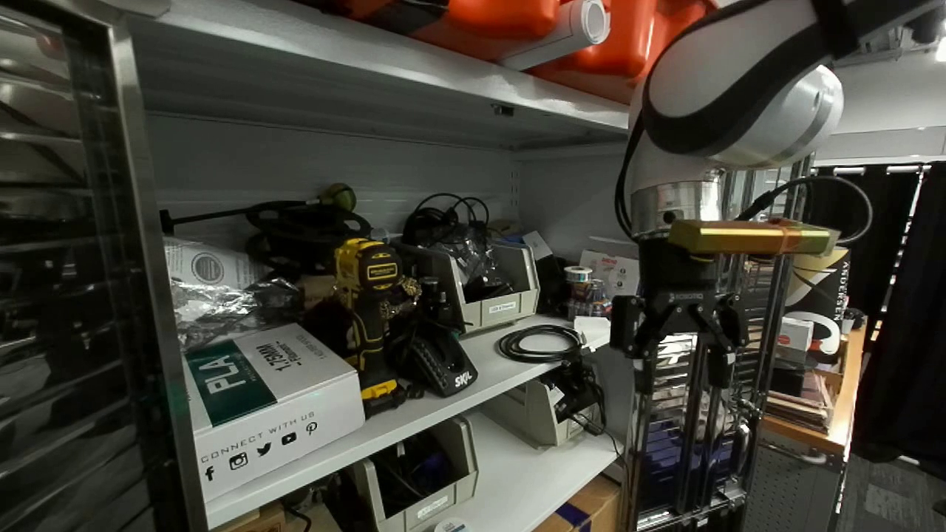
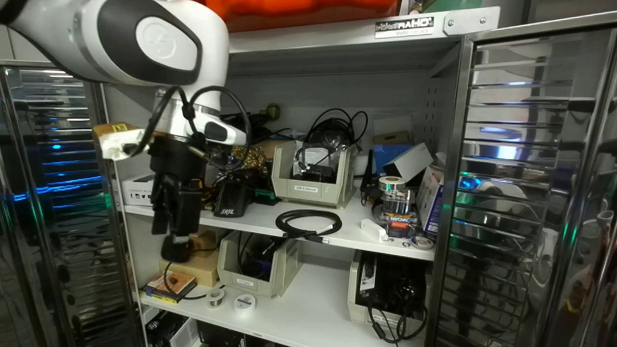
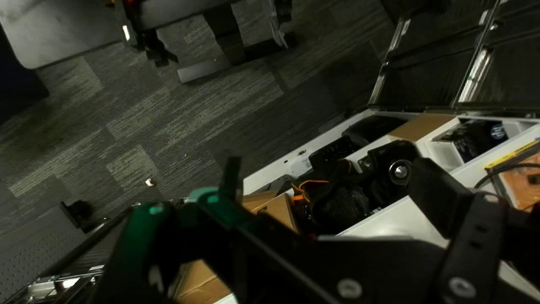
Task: Put the cable on the top shelf in the tray behind it
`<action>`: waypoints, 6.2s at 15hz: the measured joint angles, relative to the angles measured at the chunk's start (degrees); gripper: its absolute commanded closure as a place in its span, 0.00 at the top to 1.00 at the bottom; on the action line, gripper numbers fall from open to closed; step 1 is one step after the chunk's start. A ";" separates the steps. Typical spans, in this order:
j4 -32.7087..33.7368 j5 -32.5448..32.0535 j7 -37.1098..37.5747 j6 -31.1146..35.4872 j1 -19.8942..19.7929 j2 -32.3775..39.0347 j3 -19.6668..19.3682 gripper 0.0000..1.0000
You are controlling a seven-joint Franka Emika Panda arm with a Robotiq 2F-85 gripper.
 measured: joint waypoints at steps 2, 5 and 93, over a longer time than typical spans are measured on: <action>-0.02 -2.36 0.46 5.26 -1.00 2.15 -0.74 1.00; 0.01 -6.77 2.32 13.67 -2.41 5.40 -1.91 1.00; 37.11 -51.20 38.06 59.61 1.94 37.10 -5.59 0.68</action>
